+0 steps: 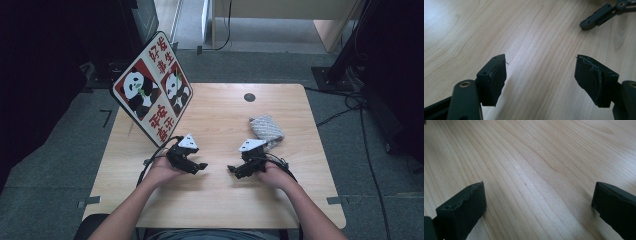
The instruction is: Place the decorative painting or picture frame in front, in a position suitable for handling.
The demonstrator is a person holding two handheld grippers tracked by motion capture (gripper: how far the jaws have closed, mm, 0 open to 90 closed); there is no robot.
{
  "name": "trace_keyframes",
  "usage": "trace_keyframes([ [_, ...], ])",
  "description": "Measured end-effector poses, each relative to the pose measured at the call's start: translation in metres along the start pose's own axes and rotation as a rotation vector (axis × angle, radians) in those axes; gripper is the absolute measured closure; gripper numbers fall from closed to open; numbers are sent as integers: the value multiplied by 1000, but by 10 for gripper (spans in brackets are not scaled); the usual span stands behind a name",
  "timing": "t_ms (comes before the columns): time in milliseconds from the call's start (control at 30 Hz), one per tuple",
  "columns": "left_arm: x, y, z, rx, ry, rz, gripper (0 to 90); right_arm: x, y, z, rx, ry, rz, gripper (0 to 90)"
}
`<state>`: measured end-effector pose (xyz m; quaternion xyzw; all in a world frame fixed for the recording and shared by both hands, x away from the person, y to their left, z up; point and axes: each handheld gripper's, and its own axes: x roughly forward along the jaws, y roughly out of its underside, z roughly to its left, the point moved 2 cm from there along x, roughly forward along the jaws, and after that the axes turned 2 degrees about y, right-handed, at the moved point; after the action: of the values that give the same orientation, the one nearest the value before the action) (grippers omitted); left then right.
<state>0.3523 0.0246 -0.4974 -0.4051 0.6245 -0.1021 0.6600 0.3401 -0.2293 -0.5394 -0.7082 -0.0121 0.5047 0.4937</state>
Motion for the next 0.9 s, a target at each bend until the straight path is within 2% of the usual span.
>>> trace_keyframes([
  [100,-8,-3,0,4,27,-2,298,0,0,0,0,0,0,0],
  [200,-16,-3,0,15,28,-5,336,0,0,0,0,0,0,0],
  [500,-37,0,4,-8,31,-19,367,0,0,0,0,1,0,0],
  [733,-54,4,10,-50,7,-27,380,0,0,0,-1,2,0,0],
  [900,-63,8,12,-80,20,-33,419,0,0,0,-1,3,0,0],
])
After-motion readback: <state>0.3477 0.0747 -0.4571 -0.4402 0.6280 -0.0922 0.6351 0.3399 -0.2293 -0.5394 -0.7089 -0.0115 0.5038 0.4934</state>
